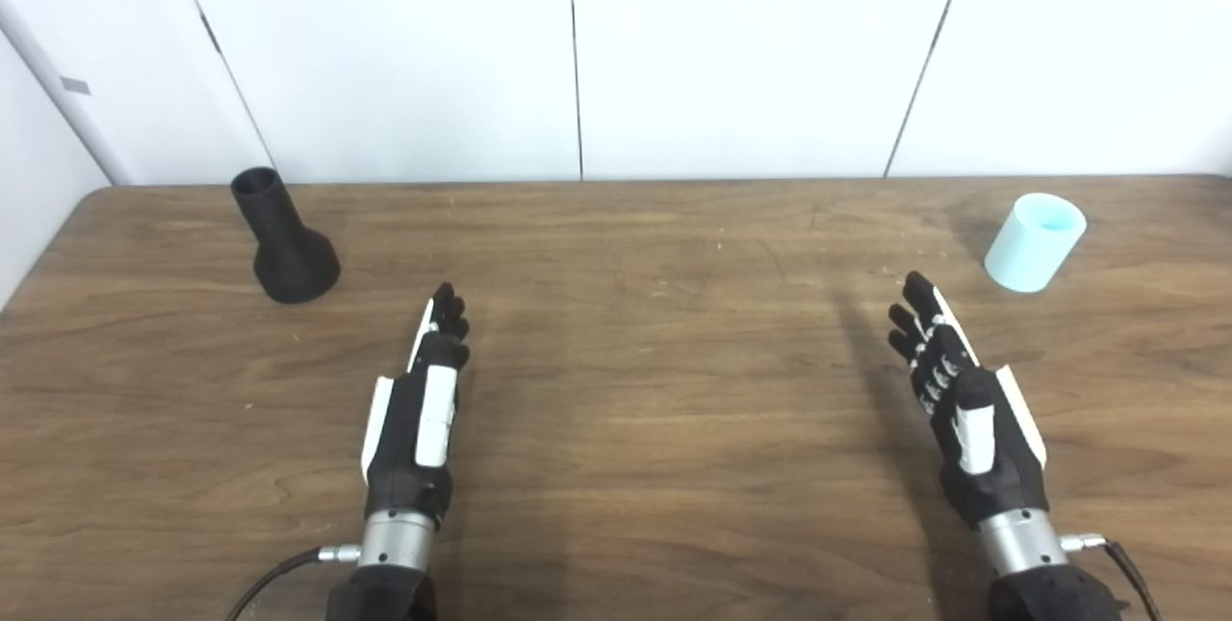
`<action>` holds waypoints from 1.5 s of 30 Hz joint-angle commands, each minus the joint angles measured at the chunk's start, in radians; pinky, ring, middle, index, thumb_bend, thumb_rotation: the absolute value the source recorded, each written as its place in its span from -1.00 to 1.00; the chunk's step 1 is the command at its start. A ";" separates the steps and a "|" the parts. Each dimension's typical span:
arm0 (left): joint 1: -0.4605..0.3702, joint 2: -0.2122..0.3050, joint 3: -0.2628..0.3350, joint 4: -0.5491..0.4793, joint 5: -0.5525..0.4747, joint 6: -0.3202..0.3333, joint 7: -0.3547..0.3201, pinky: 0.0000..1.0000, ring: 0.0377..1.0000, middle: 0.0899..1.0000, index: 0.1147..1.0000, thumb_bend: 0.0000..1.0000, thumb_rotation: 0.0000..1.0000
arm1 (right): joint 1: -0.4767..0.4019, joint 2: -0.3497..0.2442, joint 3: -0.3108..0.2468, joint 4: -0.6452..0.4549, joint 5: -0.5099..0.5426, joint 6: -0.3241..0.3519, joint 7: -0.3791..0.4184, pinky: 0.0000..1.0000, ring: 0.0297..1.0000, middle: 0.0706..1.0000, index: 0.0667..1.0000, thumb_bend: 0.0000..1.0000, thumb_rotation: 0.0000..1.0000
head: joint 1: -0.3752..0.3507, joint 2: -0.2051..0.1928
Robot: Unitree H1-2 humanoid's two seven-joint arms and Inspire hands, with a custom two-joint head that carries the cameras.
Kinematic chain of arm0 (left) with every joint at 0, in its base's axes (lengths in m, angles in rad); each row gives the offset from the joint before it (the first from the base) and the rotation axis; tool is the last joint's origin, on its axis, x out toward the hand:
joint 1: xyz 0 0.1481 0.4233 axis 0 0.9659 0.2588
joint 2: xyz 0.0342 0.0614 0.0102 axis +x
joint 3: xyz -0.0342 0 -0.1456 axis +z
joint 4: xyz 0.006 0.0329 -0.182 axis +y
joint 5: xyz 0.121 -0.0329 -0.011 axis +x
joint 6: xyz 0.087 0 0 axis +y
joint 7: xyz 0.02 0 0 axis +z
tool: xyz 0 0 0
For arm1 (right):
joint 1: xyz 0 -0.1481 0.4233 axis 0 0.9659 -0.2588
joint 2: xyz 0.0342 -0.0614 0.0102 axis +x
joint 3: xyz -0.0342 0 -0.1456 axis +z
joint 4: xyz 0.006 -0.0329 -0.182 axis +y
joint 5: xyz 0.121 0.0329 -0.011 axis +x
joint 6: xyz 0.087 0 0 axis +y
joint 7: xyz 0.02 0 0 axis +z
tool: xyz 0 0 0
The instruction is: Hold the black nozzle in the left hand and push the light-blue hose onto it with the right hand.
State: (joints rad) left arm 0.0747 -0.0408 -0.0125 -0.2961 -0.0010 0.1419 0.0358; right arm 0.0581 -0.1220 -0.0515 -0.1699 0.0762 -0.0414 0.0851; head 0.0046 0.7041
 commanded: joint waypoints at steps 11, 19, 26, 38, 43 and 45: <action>-0.024 -0.003 -0.003 -0.036 0.004 -0.022 -0.001 1.00 1.00 1.00 1.00 0.74 1.00 | -0.022 -0.007 0.000 -0.023 0.012 -0.023 0.010 0.92 0.96 0.99 0.96 0.61 1.00 | 0.002 0.000; -0.021 -0.013 -0.011 -0.022 0.012 -0.034 0.004 1.00 1.00 1.00 1.00 0.74 1.00 | -0.019 -0.014 -0.006 -0.004 0.028 -0.035 0.019 0.91 0.95 0.99 0.95 0.61 1.00 | 0.027 -0.018; -0.015 -0.033 -0.032 0.007 0.035 -0.062 0.017 1.00 1.00 1.00 1.00 0.74 1.00 | -0.015 -0.034 -0.024 0.060 0.054 -0.090 0.044 0.90 0.93 0.97 0.94 0.62 1.00 | 0.094 -0.060; -0.018 -0.087 -0.074 0.092 0.095 -0.139 0.052 1.00 1.00 1.00 1.00 0.72 1.00 | -0.026 -0.081 -0.064 0.174 0.125 -0.176 0.091 0.83 0.92 0.97 0.93 0.60 1.00 | 0.253 -0.125; -0.024 -0.105 -0.079 0.127 0.120 -0.174 0.069 1.00 1.00 1.00 1.00 0.72 1.00 | -0.036 -0.095 -0.078 0.226 0.145 -0.206 0.109 0.81 0.90 0.95 0.92 0.62 1.00 | 0.281 -0.143; -0.023 -0.110 -0.082 0.134 0.129 -0.184 0.077 1.00 1.00 1.00 1.00 0.71 1.00 | -0.037 -0.098 -0.078 0.239 0.152 -0.217 0.116 0.81 0.91 0.95 0.93 0.66 1.00 | 0.284 -0.150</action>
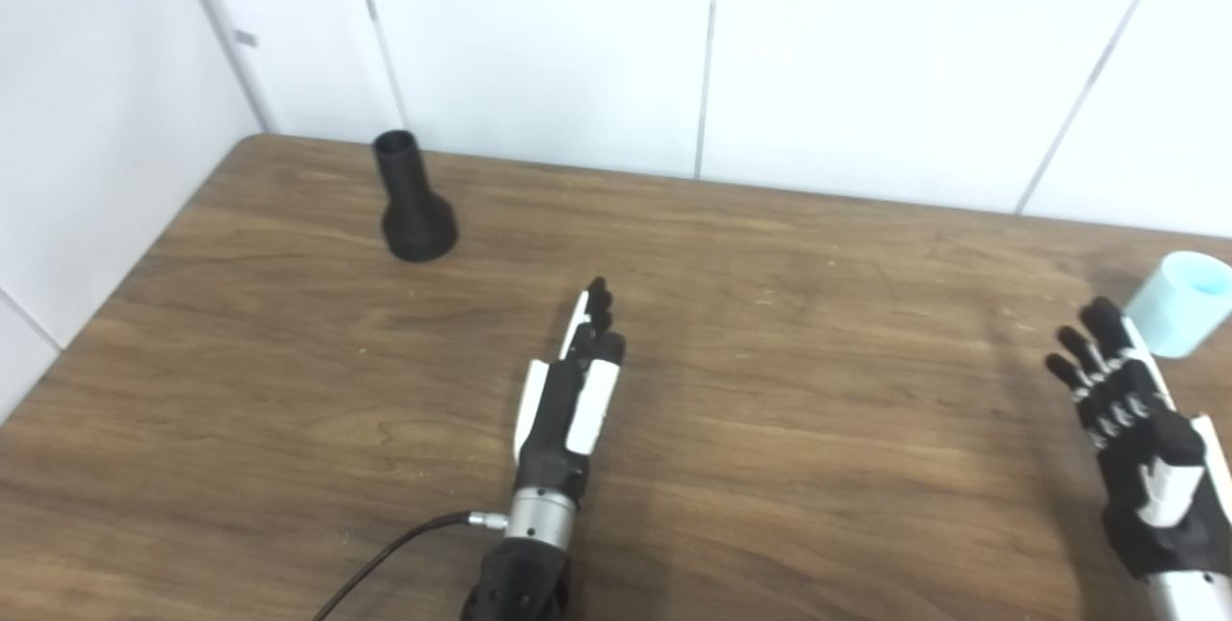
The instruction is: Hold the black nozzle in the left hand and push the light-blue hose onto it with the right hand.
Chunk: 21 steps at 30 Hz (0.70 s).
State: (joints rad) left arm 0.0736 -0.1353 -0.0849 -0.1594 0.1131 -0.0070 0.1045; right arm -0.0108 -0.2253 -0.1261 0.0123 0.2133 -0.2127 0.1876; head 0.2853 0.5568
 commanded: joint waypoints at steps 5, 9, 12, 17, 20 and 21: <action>-0.021 -0.020 -0.011 0.017 0.026 -0.059 0.022 1.00 1.00 1.00 1.00 0.70 1.00 | 0.034 0.000 -0.006 0.067 0.024 -0.055 0.025 0.82 0.91 0.96 0.94 0.67 1.00 | -0.001 -0.016; -0.018 -0.015 -0.008 0.022 0.028 -0.069 0.026 1.00 1.00 1.00 1.00 0.70 1.00 | 0.037 0.004 -0.003 0.077 0.020 -0.069 0.028 0.83 0.91 0.96 0.94 0.68 1.00 | -0.014 -0.029; -0.012 -0.006 -0.001 0.015 0.024 -0.072 0.023 1.00 1.00 1.00 1.00 0.70 1.00 | 0.040 0.008 0.000 0.082 0.015 -0.079 0.026 0.82 0.91 0.96 0.93 0.69 1.00 | -0.029 -0.037; -0.007 0.017 0.026 -0.004 -0.003 -0.069 0.014 1.00 1.00 1.00 1.00 0.53 0.96 | 0.048 0.019 0.008 0.068 0.004 -0.083 0.018 0.81 0.90 0.95 0.92 0.67 1.00 | -0.038 -0.044; -0.015 0.025 0.058 -0.011 -0.005 -0.074 0.030 1.00 0.99 1.00 1.00 0.52 0.53 | 0.048 0.024 0.011 0.070 -0.002 -0.089 0.014 0.82 0.91 0.96 0.92 0.67 1.00 | -0.039 -0.051; -0.024 0.024 0.073 -0.003 0.030 -0.087 0.060 1.00 0.99 1.00 1.00 0.52 0.49 | 0.049 0.026 0.012 0.071 -0.003 -0.091 0.014 0.82 0.91 0.96 0.92 0.67 1.00 | -0.041 -0.054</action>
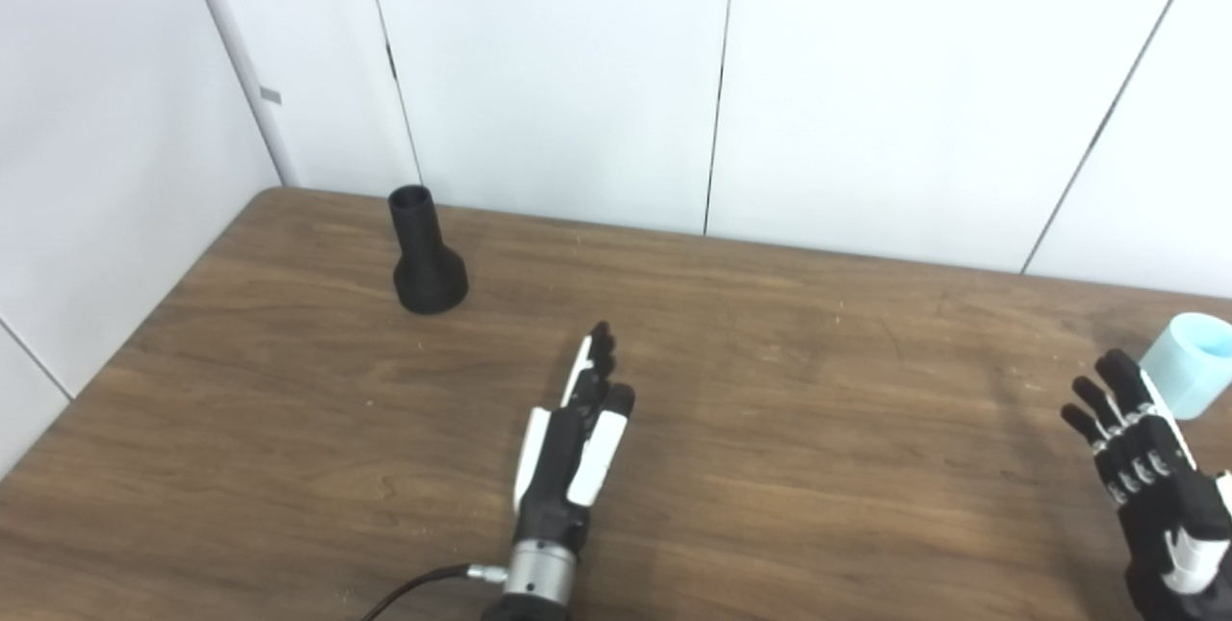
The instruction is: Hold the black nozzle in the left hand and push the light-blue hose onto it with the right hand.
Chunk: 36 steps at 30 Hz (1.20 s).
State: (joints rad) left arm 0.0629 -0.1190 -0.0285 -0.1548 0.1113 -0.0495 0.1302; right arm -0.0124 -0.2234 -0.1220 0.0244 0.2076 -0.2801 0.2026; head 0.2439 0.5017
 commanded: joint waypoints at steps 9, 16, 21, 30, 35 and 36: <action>-0.068 0.043 0.069 0.060 0.269 -0.143 0.217 1.00 0.91 0.82 0.95 0.46 0.20 | 0.050 0.037 0.013 0.061 0.001 -0.035 -0.002 0.84 0.91 0.95 0.89 0.64 1.00 | 0.004 -0.002; -0.091 0.084 0.106 0.090 0.373 -0.115 0.294 0.98 0.83 0.72 0.88 0.48 -0.06 | 0.053 0.042 0.015 0.053 0.005 -0.032 0.000 0.85 0.92 0.96 0.89 0.63 1.00 | 0.000 -0.004; -0.120 0.153 0.135 0.146 0.530 -0.003 0.360 1.00 0.79 0.71 0.86 0.58 -0.12 | 0.052 0.046 0.018 0.053 0.005 -0.032 -0.001 0.85 0.91 0.95 0.88 0.61 1.00 | -0.001 -0.003; -0.155 0.205 0.183 0.209 0.527 0.116 0.401 1.00 0.76 0.73 0.87 0.62 -0.12 | 0.055 0.047 0.018 0.041 0.010 -0.028 0.002 0.85 0.92 0.95 0.88 0.61 1.00 | 0.000 0.002; -0.165 0.209 0.204 0.231 0.503 0.144 0.414 1.00 0.77 0.74 0.85 0.63 -0.11 | 0.056 0.045 0.017 0.038 0.009 -0.025 0.001 0.86 0.92 0.96 0.89 0.61 1.00 | 0.005 0.004; -0.168 0.206 0.209 0.233 0.496 0.151 0.416 1.00 0.77 0.75 0.86 0.64 -0.11 | 0.056 0.045 0.017 0.039 0.009 -0.025 0.001 0.86 0.92 0.96 0.89 0.61 1.00 | 0.007 0.005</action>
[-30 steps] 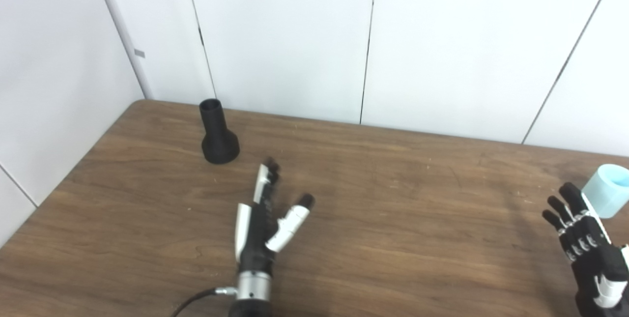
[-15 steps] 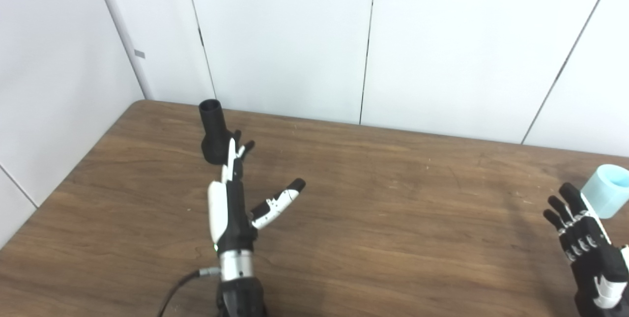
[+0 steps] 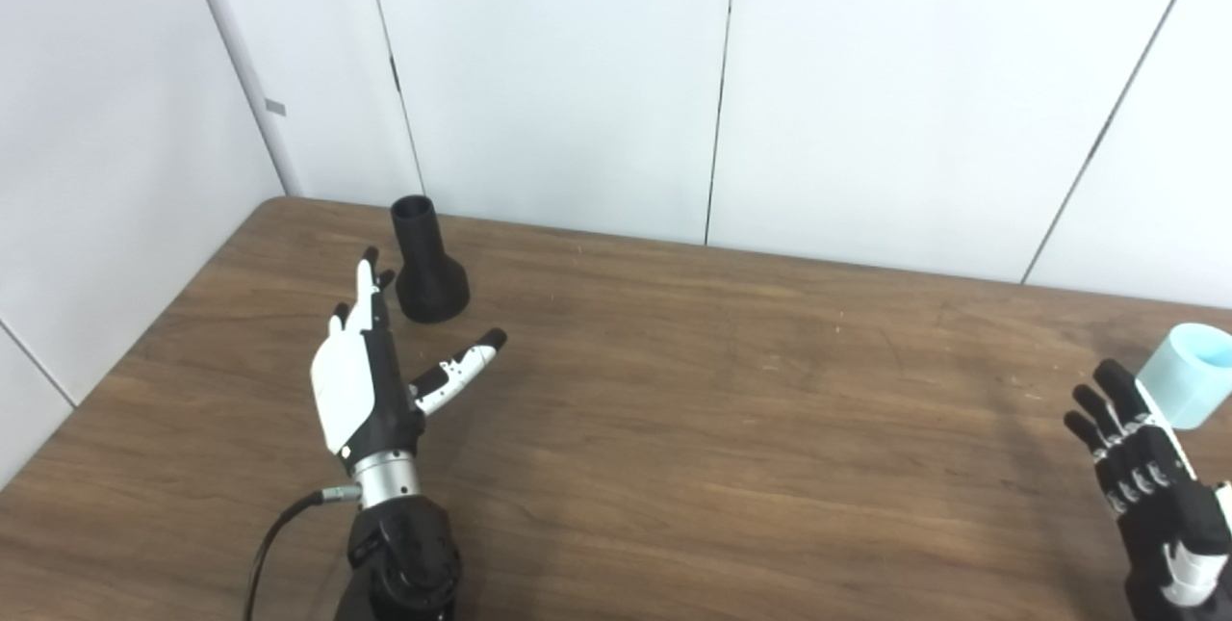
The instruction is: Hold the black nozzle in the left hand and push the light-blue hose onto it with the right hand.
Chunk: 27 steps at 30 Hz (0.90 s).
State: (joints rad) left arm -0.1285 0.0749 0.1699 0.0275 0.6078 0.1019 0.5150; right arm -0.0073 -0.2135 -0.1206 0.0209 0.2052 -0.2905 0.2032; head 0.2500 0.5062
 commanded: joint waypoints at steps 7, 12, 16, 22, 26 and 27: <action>0.005 0.013 0.033 0.062 -0.046 0.046 0.037 1.00 0.77 0.79 0.90 0.62 -0.09 | 0.051 0.034 0.017 0.043 0.011 -0.016 0.002 0.86 0.92 0.96 0.89 0.61 1.00 | 0.000 0.003; -0.026 0.040 0.040 0.086 -0.084 0.054 0.025 1.00 0.81 0.82 0.90 0.61 -0.08 | 0.049 0.035 0.018 0.045 0.012 -0.015 0.004 0.87 0.92 0.95 0.89 0.61 1.00 | -0.005 0.004; -0.059 0.074 0.033 0.105 -0.105 0.057 0.006 1.00 0.86 0.86 0.89 0.62 -0.08 | 0.048 0.038 0.020 0.045 0.012 -0.012 0.003 0.86 0.92 0.95 0.88 0.61 1.00 | -0.010 0.004; -0.090 0.145 -0.011 0.136 -0.100 0.042 -0.040 1.00 0.89 0.83 0.81 0.63 -0.07 | 0.051 0.041 0.023 0.038 0.012 -0.009 0.003 0.88 0.92 0.95 0.89 0.61 1.00 | -0.012 0.003; -0.104 0.191 -0.053 0.155 -0.085 0.037 -0.077 1.00 0.88 0.84 0.77 0.65 -0.06 | 0.053 0.042 0.025 0.036 0.010 -0.009 0.002 0.88 0.92 0.95 0.89 0.62 1.00 | -0.015 0.006; -0.108 0.201 -0.065 0.158 -0.080 0.038 -0.085 1.00 0.88 0.84 0.77 0.64 -0.08 | 0.054 0.042 0.026 0.034 0.008 -0.008 0.002 0.88 0.92 0.95 0.89 0.61 1.00 | -0.016 0.007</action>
State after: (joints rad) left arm -0.2156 0.2474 0.1156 0.1808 0.5020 0.1604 0.4314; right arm -0.0070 -0.2134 -0.1159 0.0161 0.2052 -0.2887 0.2042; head 0.2332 0.5123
